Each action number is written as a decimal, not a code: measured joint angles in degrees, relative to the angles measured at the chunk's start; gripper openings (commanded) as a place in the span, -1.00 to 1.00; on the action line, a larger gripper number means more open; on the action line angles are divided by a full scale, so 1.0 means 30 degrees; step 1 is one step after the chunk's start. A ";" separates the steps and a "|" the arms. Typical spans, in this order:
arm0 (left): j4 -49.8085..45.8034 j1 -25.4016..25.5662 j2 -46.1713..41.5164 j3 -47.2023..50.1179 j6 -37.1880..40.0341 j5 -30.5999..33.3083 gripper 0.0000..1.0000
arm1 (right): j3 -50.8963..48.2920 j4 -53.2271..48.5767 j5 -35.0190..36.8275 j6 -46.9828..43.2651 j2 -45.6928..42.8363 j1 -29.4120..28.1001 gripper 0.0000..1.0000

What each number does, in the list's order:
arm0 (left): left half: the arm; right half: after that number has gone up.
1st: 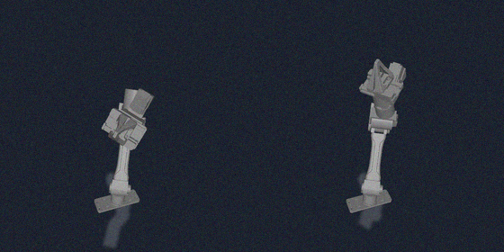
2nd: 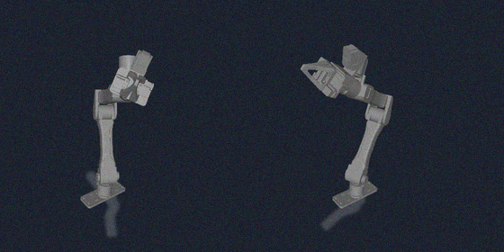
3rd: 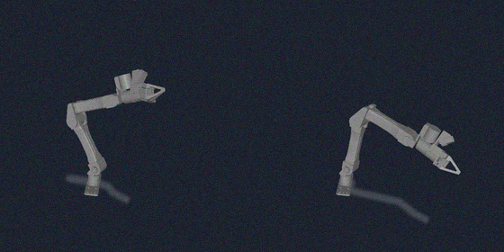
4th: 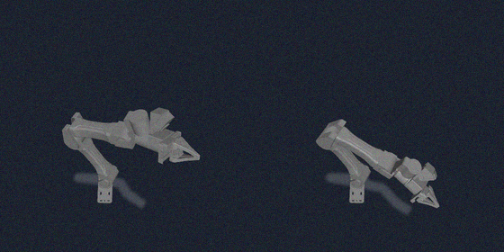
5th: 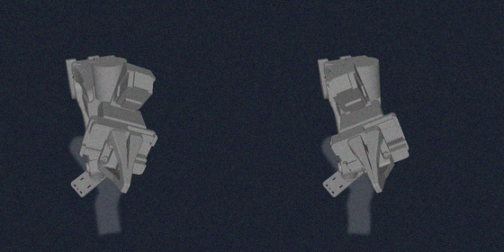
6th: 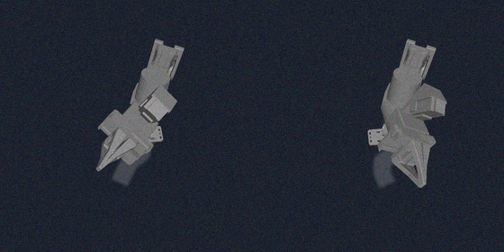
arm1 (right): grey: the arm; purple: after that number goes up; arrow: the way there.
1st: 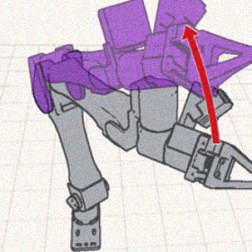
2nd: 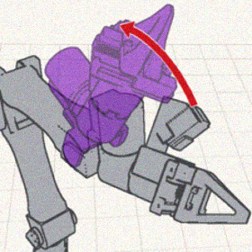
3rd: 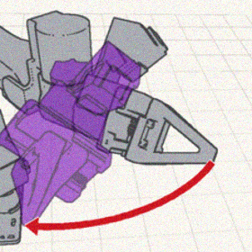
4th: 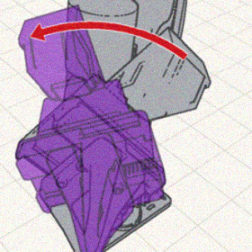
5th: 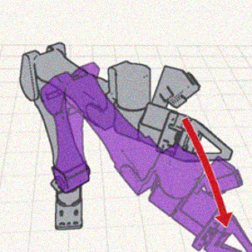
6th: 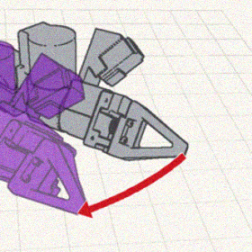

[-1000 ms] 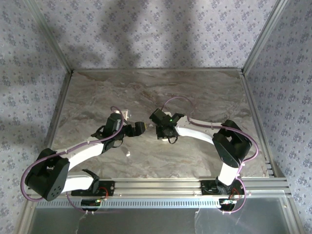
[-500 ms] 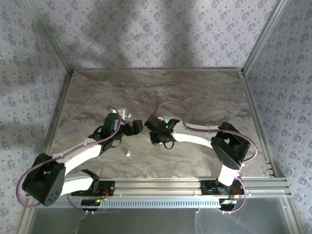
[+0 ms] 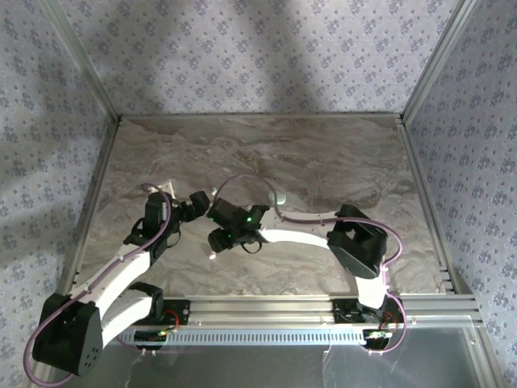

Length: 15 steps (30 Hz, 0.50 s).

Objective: Insert the wireless bluetooth earbuds into the charging case

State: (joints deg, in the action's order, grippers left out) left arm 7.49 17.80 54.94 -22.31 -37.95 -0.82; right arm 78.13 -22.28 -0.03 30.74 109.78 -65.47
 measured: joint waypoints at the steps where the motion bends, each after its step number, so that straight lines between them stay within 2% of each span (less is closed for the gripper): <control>1: -0.0007 -0.0138 -0.0022 0.0051 -0.0080 -0.0015 0.99 | 0.0350 -0.0153 0.0109 -0.0321 0.0306 -0.0219 0.18; 6: -0.0007 -0.0882 -0.0109 0.0328 -0.0466 -0.0386 0.99 | 0.1836 -0.1144 0.0539 -0.2004 0.1625 -0.1188 0.36; 15: -0.0022 -0.1435 -0.0597 0.0634 -0.0758 -0.0801 0.99 | 0.3140 -0.2681 0.1348 -0.3781 0.3104 -0.1603 0.51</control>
State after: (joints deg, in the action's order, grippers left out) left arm 7.42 13.50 53.15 -20.40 -40.23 -3.22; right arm 87.55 -30.33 4.01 19.40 119.09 -70.28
